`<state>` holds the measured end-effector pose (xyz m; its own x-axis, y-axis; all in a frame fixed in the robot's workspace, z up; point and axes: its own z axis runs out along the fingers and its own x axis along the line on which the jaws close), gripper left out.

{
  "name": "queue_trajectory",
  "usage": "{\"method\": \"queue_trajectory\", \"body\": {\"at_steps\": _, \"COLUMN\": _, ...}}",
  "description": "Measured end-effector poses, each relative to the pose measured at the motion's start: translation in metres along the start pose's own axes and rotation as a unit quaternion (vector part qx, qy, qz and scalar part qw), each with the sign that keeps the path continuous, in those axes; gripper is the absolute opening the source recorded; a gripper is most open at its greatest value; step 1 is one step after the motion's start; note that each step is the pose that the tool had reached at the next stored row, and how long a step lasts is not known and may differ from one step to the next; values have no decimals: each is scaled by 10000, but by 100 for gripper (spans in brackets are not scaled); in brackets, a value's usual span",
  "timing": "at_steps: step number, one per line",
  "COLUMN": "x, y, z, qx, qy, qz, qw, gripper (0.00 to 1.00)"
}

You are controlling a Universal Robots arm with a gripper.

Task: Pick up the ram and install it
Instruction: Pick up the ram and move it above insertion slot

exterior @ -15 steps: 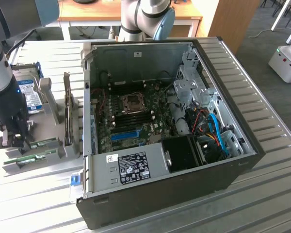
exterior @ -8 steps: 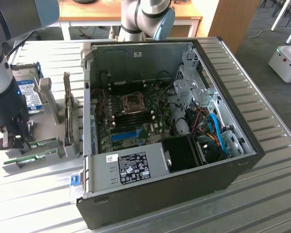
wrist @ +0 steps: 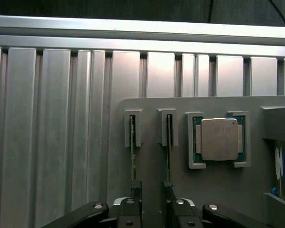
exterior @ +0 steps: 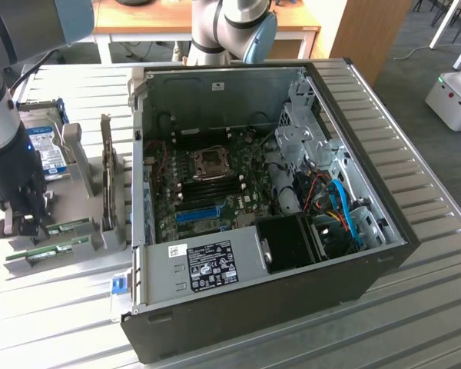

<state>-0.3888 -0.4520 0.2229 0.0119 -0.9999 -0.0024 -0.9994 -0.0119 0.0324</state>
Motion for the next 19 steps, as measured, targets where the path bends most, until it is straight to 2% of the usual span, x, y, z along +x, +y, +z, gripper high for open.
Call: {"method": "queue_trajectory", "body": {"at_steps": 19, "x": 122, "y": -34, "z": -1, "qx": 1, "qy": -1, "qz": 1, "qw": 10000, "gripper": 30}}
